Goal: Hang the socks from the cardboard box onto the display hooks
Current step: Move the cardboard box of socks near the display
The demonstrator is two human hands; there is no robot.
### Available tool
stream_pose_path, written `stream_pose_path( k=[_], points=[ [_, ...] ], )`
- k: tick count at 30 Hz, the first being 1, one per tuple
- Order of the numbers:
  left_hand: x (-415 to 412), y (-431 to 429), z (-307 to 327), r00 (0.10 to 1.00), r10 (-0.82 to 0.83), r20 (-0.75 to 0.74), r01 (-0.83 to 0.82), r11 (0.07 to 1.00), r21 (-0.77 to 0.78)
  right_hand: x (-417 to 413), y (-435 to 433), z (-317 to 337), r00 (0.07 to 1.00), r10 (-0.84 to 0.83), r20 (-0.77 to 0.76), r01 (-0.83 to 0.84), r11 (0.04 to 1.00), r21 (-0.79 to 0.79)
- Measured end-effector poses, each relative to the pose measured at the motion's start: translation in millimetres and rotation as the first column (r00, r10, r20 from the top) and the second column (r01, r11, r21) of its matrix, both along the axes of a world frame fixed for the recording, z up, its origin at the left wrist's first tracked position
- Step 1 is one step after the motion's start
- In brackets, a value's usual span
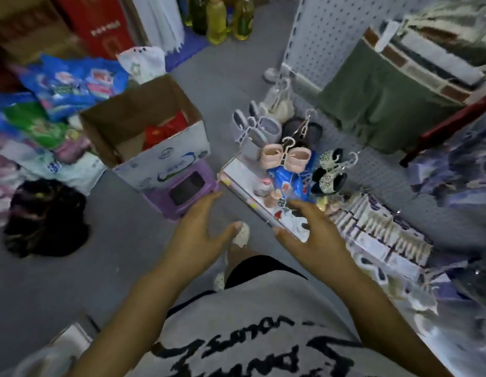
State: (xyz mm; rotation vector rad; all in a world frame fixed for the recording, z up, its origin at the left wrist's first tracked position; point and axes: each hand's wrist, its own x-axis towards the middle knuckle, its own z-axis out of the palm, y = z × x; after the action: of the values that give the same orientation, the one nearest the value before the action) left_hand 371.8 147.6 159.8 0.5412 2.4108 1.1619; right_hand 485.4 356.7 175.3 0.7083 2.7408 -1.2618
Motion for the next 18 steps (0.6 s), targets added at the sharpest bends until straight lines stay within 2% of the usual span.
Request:
stream_pose_path(
  k=[5, 10, 14, 18],
  points=[
    [-35.3, -48.8, -8.3, 0.963, 0.271, 0.011, -0.270, 0.962, -0.028, -86.1, -26.0, -10.3, 0.980, 0.197, 0.032, -0.197, 0.980, -0.020],
    [-89.6, -96.3, -16.4, 0.888, 0.460, 0.006, -0.459, 0.887, -0.056, -189.1, -58.4, -25.4, 0.934, 0.357, 0.014, -0.355, 0.933, -0.063],
    [-152.0, -124.8, -30.1, 0.835, 0.550, 0.006, -0.543, 0.826, -0.151, -283.6, -82.5, -42.8, 0.907, 0.422, -0.007, -0.421, 0.904, -0.074],
    [-229.9, -144.9, -51.0, 0.822, 0.568, 0.044, -0.541, 0.802, -0.255, -373.2, -97.4, -58.6, 0.887, 0.457, 0.060, -0.447, 0.885, -0.133]
  ],
)
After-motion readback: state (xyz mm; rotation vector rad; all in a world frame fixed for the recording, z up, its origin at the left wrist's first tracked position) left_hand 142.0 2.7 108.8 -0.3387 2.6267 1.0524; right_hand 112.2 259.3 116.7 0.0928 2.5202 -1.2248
